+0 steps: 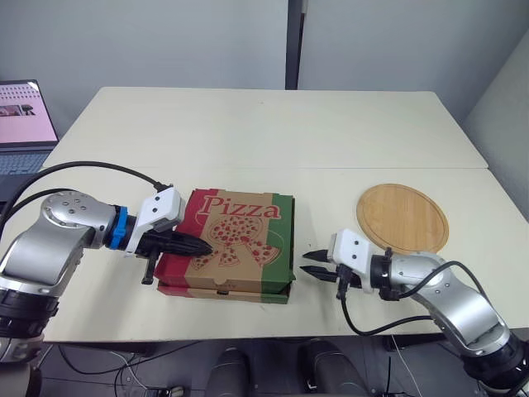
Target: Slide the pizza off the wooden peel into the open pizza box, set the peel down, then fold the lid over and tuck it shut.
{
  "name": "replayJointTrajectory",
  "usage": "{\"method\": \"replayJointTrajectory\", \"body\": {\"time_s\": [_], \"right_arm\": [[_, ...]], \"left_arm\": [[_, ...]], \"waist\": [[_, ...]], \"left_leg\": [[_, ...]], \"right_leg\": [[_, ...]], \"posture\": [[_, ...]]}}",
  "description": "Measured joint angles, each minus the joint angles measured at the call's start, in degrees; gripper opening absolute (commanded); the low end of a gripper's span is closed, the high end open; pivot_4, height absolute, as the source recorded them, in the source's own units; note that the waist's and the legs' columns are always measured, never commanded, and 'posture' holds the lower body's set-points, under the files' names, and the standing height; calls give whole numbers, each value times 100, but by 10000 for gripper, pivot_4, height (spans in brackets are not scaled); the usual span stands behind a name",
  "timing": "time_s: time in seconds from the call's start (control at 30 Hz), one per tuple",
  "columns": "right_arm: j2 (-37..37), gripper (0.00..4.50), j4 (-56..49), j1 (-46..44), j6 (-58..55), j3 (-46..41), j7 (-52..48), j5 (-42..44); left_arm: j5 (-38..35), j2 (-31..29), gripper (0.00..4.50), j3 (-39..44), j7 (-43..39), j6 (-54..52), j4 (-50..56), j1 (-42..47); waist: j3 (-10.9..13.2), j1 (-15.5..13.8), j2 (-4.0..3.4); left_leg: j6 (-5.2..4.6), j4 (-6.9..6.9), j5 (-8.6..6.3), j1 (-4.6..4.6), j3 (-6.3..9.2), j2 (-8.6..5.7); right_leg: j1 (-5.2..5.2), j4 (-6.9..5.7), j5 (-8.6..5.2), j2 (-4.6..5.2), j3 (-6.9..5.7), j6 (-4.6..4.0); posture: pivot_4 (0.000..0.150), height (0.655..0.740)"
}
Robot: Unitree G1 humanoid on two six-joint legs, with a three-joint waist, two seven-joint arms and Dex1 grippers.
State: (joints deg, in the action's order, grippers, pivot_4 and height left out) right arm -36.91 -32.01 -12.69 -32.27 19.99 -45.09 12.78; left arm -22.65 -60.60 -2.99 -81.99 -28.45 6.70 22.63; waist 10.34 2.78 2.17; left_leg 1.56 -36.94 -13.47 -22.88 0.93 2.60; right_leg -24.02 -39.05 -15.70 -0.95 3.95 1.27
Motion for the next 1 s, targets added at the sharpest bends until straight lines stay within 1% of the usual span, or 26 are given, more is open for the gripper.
{"method": "replayJointTrajectory", "body": {"time_s": [0.13, 0.23, 0.5, 0.63, 0.8, 0.9, 1.0], "right_arm": [[303, 670, -96, -114, -37, 88, -56, 190], [433, 670, -182, -163, -319, 80, -69, 409], [816, 670, -163, -133, -771, 163, 136, 595], [639, 670, -128, 103, -681, 325, 159, 413], [279, 670, -357, 270, -436, 344, 103, 328], [103, 670, -544, 279, -600, 10, 5, 597], [-83, 670, -772, 183, -853, -631, -116, 1108]], "left_arm": [[-6, 0, 0, 0, 12, -21, -2, 4], [-10, 0, 0, 0, 20, -27, -2, 9], [-10, 2, 0, 0, 37, -37, -2, 21], [-5, 3, 0, -8, 35, -56, -3, 18], [1, 4, 0, -9, 35, -90, 0, 18], [2, 3, 0, -9, 36, -96, 1, 14], [1, 3, 0, -9, 36, -99, 1, 10]], "waist": [[0, 3, 0], [0, 0, 0], [0, 11, 0], [0, 5, 0], [0, 7, 0], [0, 5, 0], [0, 5, 0]], "left_leg": [[0, 0, 0, 0, 2, 1], [0, 0, 0, 0, 2, 1], [0, 0, 0, 1, 3, 1], [0, 0, 0, 0, 2, 1], [0, 0, 0, 1, 1, 1], [0, -1, 0, 1, 1, 0], [0, 0, 0, 1, 2, 1]], "right_leg": [[1, -1, 0, 0, -1, 0], [1, -1, 0, 0, -2, 0], [1, -2, 0, 0, -2, 0], [0, -1, 0, 0, -2, 0], [1, -1, 0, 0, -1, 0], [1, -1, 0, 0, -1, 0], [2, -1, 1, 0, -1, 1]], "posture": [[1500, 7400], [1500, 7400], [1500, 7400], [1500, 7400], [1500, 7400], [1500, 7400], [1500, 7400]]}}
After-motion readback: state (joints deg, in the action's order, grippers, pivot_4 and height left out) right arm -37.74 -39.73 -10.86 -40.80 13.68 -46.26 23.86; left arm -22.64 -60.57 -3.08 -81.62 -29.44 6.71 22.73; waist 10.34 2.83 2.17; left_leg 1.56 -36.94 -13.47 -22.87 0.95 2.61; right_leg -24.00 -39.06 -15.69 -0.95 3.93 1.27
